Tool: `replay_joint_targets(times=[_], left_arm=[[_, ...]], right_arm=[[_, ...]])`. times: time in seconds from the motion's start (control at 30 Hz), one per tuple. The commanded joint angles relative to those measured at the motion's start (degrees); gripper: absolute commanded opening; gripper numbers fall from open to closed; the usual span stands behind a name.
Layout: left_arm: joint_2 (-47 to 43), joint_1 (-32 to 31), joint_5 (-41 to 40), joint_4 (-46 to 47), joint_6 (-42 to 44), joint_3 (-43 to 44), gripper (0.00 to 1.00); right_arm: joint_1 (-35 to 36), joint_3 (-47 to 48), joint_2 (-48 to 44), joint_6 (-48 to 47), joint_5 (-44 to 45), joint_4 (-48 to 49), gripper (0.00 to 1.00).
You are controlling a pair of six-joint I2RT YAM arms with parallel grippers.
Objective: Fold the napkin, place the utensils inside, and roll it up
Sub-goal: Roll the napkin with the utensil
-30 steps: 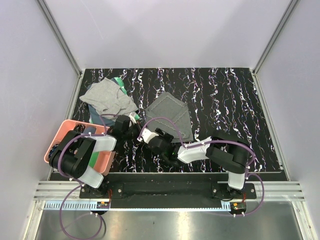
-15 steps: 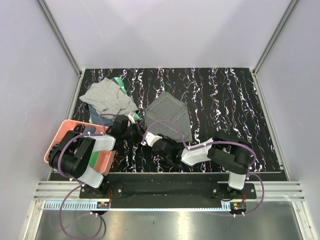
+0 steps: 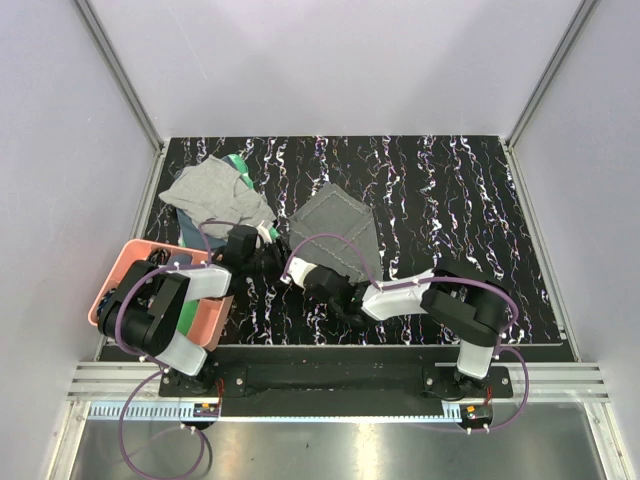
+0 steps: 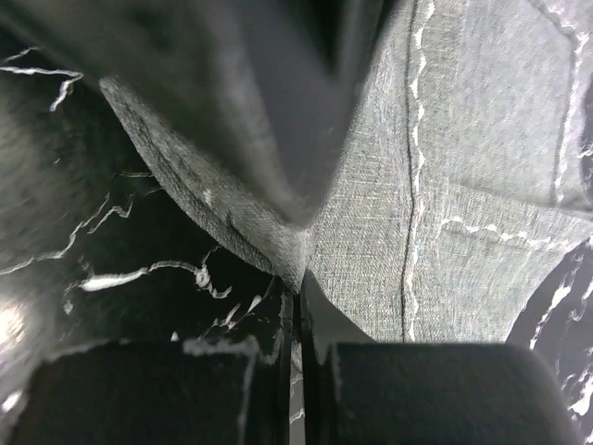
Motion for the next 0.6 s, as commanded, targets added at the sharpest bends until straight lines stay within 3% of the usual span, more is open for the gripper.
replay_joint_targets(times=[0.0,0.3,0.57], left_arm=[[-1.7,0.7,0.7,-1.9,3.3,4.6,0.59],[-4.4,1.3,-2.5,-9.4,9.4,7.2,0.7],[-9.6,1.3,-8.2,-12.2,12.3,6.0,0.77]], right_arm=[[-1.0,2.4,-5.2,7.8,-6.6,-13.8,0.0],[-3.7,12.0,-8.8,16.1,-16.3,-34.8,0.0],[-8.8,17.5,-5.8,16.8,-28.7,-43.5,0.0]])
